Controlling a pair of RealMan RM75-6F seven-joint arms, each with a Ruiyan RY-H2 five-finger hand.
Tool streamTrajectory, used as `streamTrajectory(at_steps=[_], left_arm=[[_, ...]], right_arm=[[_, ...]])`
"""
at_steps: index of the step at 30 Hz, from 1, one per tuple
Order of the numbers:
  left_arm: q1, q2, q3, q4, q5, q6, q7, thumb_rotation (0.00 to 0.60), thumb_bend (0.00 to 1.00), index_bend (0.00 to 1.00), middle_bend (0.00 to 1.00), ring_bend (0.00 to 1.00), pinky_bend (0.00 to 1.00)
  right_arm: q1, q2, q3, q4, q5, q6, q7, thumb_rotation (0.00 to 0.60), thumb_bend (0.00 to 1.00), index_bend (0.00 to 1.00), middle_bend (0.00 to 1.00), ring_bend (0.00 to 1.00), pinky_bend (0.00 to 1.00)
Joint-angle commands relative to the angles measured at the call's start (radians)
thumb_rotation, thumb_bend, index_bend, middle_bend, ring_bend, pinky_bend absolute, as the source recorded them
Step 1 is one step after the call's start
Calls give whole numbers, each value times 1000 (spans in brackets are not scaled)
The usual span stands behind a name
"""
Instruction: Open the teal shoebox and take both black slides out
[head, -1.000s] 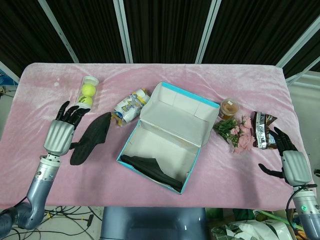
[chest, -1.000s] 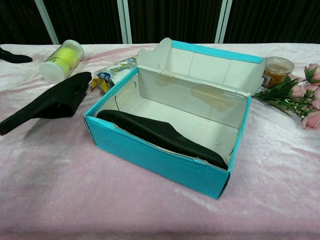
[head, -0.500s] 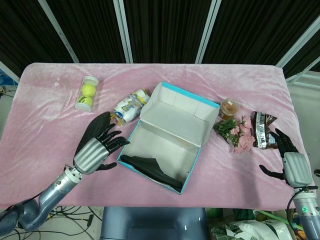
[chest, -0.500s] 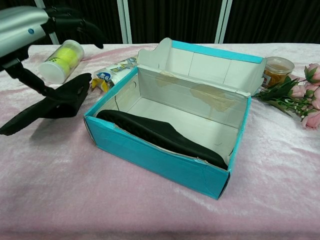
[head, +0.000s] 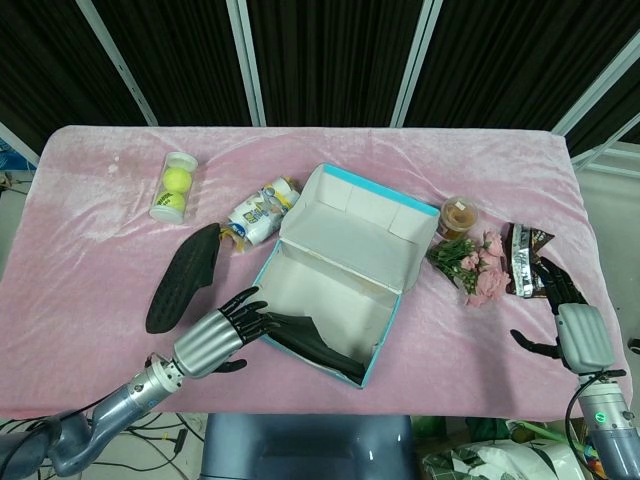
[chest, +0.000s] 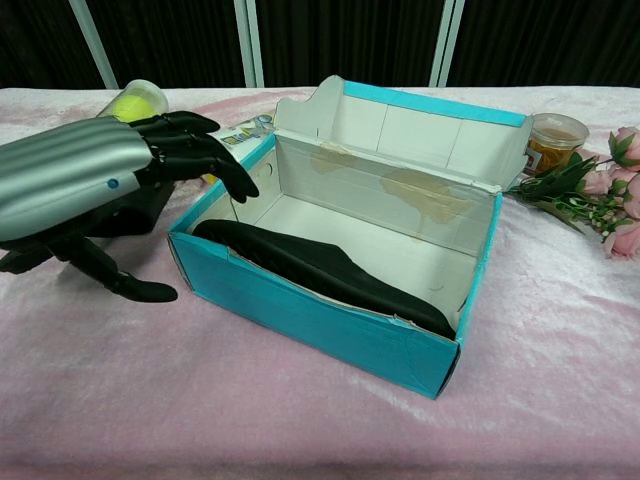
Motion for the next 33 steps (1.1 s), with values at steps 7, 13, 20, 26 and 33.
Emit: streamTrajectory(at_steps=[7, 13, 20, 26, 33], left_arm=[[-17, -189, -93, -8, -111, -115, 227, 600, 0, 227, 287, 135, 42], [-50, -301, -173, -21, -225, -200, 343, 600, 0, 227, 295, 135, 42], [-76, -423, -269, -29, -386, -249, 415, 600, 0, 231, 315, 145, 44], [-97, -463, -331, -57, -507, -283, 403, 600, 0, 233, 329, 158, 77], [-111, -266, -340, -231, -589, -408, 311, 600, 0, 241, 329, 158, 67]], right_arm=[[-15, 2, -8, 4, 0, 18, 14, 600, 99, 0, 0, 17, 210], [-24, 1, -12, 16, 0, 27, 27, 600, 99, 0, 0, 17, 210], [-27, 3, -14, 20, 0, 30, 33, 600, 99, 0, 0, 17, 210], [-33, 7, -13, 20, 6, 34, 35, 600, 99, 0, 0, 17, 211], [-44, 11, -15, 19, 12, 43, 39, 600, 99, 0, 0, 17, 210]])
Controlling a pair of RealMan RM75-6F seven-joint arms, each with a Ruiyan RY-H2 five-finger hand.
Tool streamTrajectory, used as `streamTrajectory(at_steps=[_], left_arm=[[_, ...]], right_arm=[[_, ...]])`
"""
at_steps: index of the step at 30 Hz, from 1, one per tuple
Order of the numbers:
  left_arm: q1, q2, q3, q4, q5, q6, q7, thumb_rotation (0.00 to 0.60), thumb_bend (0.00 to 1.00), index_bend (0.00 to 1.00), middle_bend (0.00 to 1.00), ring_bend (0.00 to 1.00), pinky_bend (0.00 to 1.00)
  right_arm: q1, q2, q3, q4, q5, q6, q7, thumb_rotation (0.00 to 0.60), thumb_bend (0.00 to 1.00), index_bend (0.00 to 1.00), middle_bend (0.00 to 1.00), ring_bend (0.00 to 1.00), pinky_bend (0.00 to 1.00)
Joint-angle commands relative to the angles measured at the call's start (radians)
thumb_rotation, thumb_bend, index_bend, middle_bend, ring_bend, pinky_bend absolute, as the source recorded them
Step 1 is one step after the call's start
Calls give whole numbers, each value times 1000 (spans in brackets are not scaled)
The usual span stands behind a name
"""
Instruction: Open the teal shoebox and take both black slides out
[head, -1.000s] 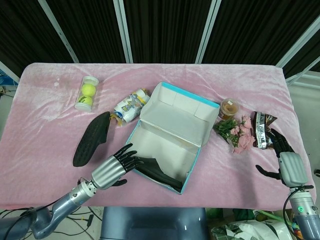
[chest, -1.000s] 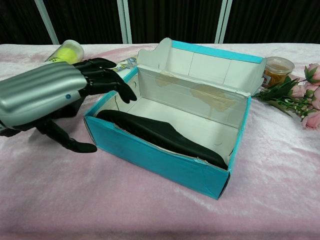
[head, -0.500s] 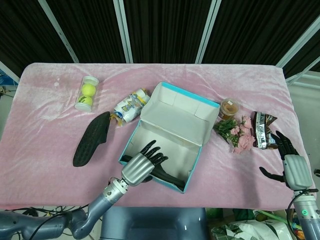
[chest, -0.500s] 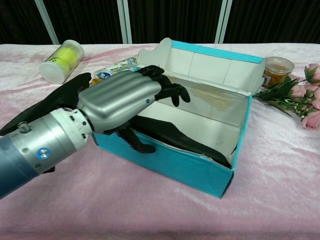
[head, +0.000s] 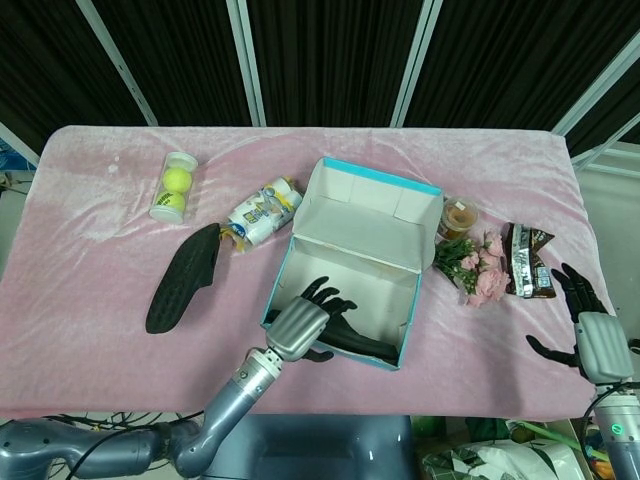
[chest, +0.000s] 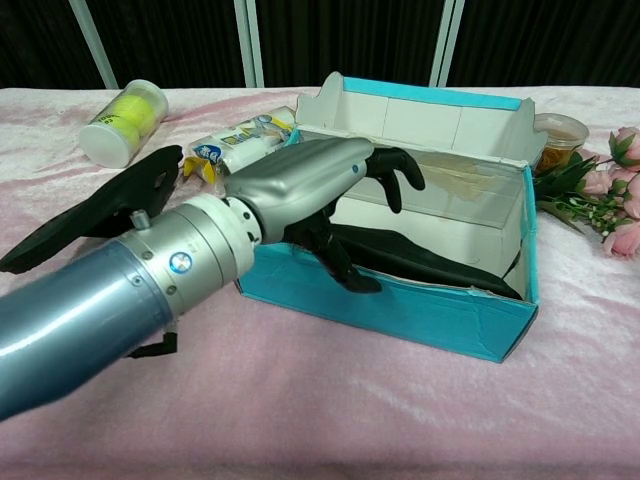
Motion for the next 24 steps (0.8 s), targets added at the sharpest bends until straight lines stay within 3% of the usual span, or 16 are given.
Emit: streamTrajectory(at_steps=[1, 9, 24], left_arm=[[-14, 122, -17, -95, -40, -48, -53, 600, 0, 242, 329, 158, 66], [-42, 146, -25, -70, -69, -30, -36, 600, 0, 252, 328, 158, 62], [-125, 59, -18, 51, -159, -33, 25, 600, 0, 250, 325, 158, 60]], right_arm=[[-2, -1, -1, 1, 3, -1, 1, 600, 99, 0, 0, 17, 211], [-2, -5, 0, 1, 3, -2, -1, 600, 99, 0, 0, 17, 210], [-13, -4, -1, 3, 13, 0, 0, 600, 99, 0, 0, 17, 210]])
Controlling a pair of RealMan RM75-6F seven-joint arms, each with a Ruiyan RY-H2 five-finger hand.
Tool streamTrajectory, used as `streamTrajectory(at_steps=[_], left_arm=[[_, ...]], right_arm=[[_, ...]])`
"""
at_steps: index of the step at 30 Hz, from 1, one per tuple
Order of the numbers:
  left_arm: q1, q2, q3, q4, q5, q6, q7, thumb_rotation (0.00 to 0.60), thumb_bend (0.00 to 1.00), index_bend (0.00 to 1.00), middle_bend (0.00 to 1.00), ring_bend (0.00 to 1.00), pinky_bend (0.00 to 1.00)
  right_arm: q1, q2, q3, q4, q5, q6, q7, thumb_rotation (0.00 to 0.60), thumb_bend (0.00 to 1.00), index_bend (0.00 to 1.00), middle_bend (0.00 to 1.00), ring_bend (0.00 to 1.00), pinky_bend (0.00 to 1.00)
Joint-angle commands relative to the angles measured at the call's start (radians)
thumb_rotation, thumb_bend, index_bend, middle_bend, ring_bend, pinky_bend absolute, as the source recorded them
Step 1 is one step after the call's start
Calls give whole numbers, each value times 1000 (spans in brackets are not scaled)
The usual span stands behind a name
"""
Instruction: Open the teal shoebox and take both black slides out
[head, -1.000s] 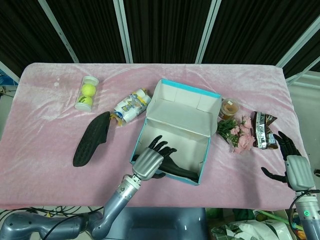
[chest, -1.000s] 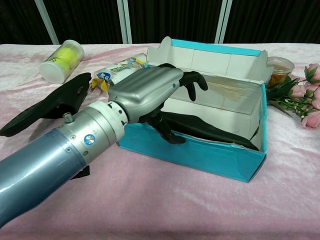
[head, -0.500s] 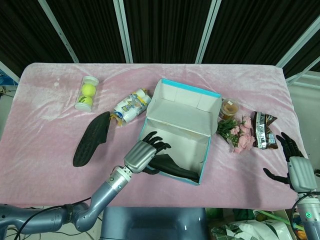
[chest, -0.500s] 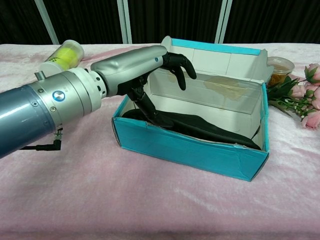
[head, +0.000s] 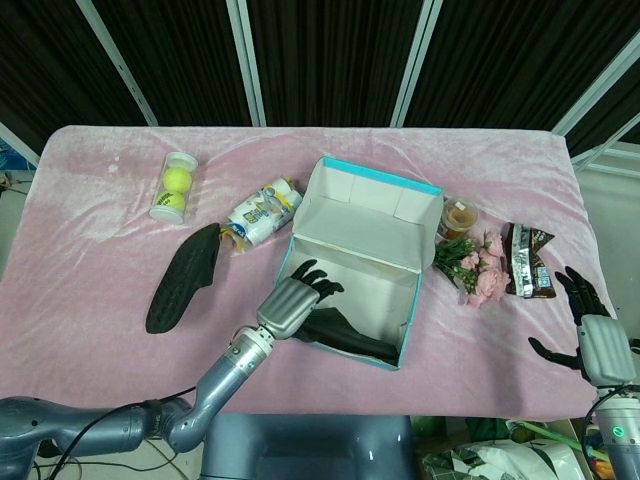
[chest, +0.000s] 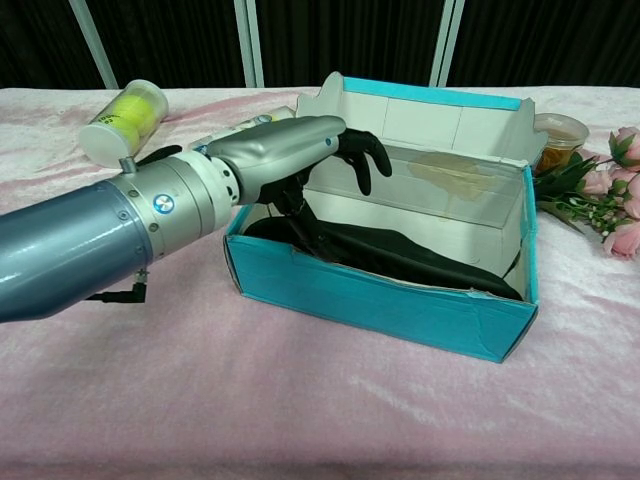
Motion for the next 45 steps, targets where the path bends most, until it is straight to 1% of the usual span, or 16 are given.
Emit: streamTrajectory(at_steps=[1, 5, 8, 12, 14, 15, 16, 19, 20, 22, 27, 30, 33, 37, 41, 45], left_arm=[[-22, -21, -1, 24, -18, -3, 26, 600, 0, 248, 320, 158, 60], [-64, -60, -3, 66, -58, -15, 95, 600, 0, 239, 298, 158, 60], [-92, -86, -10, 85, -100, -33, 123, 600, 17, 224, 289, 158, 59], [-130, -106, -13, 99, -162, -67, 158, 600, 141, 225, 290, 158, 53], [-146, -108, -7, 103, -191, -82, 180, 600, 208, 259, 321, 159, 50], [-154, -108, -3, 104, -204, -86, 191, 600, 248, 290, 353, 172, 50], [-159, -109, 0, 105, -215, -88, 200, 600, 291, 326, 397, 204, 50], [-165, -116, 6, 110, -226, -76, 198, 600, 362, 405, 510, 308, 58], [-163, -120, 5, 114, -222, -70, 184, 600, 378, 431, 541, 336, 68], [-155, -126, 5, 119, -203, -55, 144, 600, 391, 460, 566, 359, 93], [-115, -137, 9, 145, -77, 25, -11, 600, 388, 462, 567, 361, 117], [-95, -130, 9, 150, -23, 56, -103, 600, 385, 462, 568, 361, 128], [-82, -113, -2, 140, -17, 53, -173, 600, 382, 458, 569, 361, 142], [-65, -95, -28, 109, -49, 52, -229, 600, 382, 452, 569, 362, 163], [-49, -107, -42, 106, -46, 97, -256, 600, 386, 449, 565, 362, 168], [-31, -123, -62, 97, 6, 156, -352, 600, 394, 450, 564, 362, 176]], right_arm=[[-2, 1, 0, 0, 1, 2, 1, 600, 99, 0, 0, 17, 211], [-8, 2, -2, -1, 2, 7, 2, 600, 99, 0, 0, 17, 210], [-13, 3, -3, -2, 4, 9, 2, 600, 99, 0, 0, 17, 211], [-20, 5, -3, -3, 8, 15, 3, 600, 99, 0, 0, 17, 210], [-24, 6, -2, -4, 10, 18, 3, 600, 99, 0, 0, 17, 211], [-25, 6, -2, -5, 11, 20, 4, 600, 99, 0, 0, 17, 211], [-27, 6, -2, -5, 12, 21, 4, 600, 99, 0, 0, 17, 211], [-30, 4, -2, -4, 15, 21, 4, 600, 99, 0, 0, 17, 211], [-30, 4, -1, -4, 15, 21, 4, 600, 98, 0, 0, 17, 210], [-30, 4, 0, -5, 15, 21, 3, 600, 98, 0, 0, 18, 210], [-27, 2, 2, -8, 12, 17, -3, 600, 98, 0, 0, 17, 211], [-24, 1, 2, -10, 10, 13, -5, 600, 98, 0, 0, 18, 211], [-20, 0, 3, -10, 8, 8, -6, 600, 98, 0, 0, 18, 211], [-18, -3, 3, -8, 7, 4, -6, 600, 99, 0, 0, 18, 210], [-17, -4, 4, -5, 9, 1, -5, 600, 99, 0, 0, 18, 210], [-16, -4, 5, -5, 9, 0, -6, 600, 99, 0, 0, 18, 211]])
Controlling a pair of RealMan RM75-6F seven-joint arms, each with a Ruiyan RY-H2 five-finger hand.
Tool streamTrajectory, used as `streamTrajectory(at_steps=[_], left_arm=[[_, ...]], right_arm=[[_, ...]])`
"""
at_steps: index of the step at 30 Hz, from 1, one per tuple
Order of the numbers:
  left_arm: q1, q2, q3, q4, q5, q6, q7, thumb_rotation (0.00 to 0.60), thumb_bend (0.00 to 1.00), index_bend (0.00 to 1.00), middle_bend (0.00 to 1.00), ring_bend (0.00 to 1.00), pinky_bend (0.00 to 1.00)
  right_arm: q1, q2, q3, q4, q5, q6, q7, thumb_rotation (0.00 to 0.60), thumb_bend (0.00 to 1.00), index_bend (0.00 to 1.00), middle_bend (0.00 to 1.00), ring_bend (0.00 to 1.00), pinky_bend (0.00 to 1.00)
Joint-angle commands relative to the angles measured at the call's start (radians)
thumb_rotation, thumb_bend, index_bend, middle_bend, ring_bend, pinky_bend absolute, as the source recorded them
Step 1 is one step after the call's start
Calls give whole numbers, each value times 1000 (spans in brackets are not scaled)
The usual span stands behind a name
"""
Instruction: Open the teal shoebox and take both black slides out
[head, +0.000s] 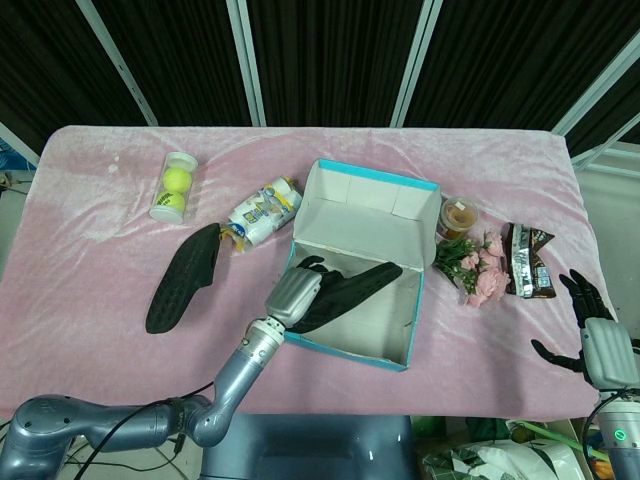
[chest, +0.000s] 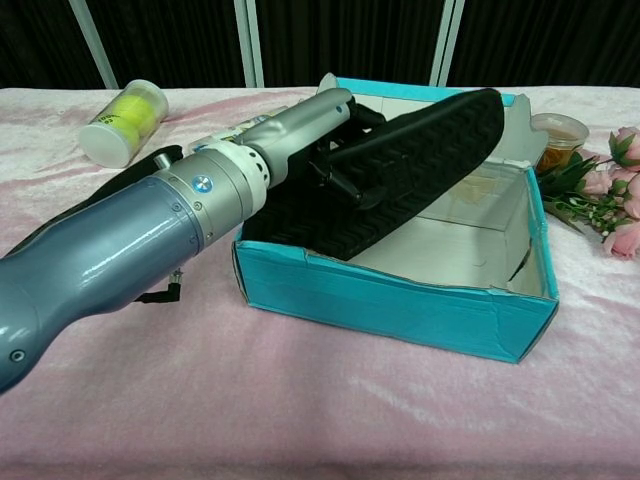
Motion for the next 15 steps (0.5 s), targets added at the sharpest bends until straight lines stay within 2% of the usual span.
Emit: streamTrajectory(at_steps=[1, 9, 13, 15], left_arm=[[24, -13, -24, -16, 60, 65, -107, 600, 394, 452, 565, 362, 177], [94, 86, -66, -158, 185, 195, -314, 600, 393, 454, 566, 362, 179], [151, 156, -66, -199, 219, 269, -340, 600, 392, 453, 565, 362, 174], [185, 203, -56, -207, 202, 283, -315, 600, 391, 451, 566, 362, 169]], right_arm=[[1, 1, 1, -1, 0, -1, -1, 600, 99, 0, 0, 18, 210], [5, 0, 4, -2, 6, -11, -5, 600, 99, 0, 0, 18, 211], [8, -3, 4, 4, 5, -15, -1, 600, 98, 0, 0, 18, 211], [9, -4, 5, 9, 5, -15, 5, 600, 99, 0, 0, 18, 211]])
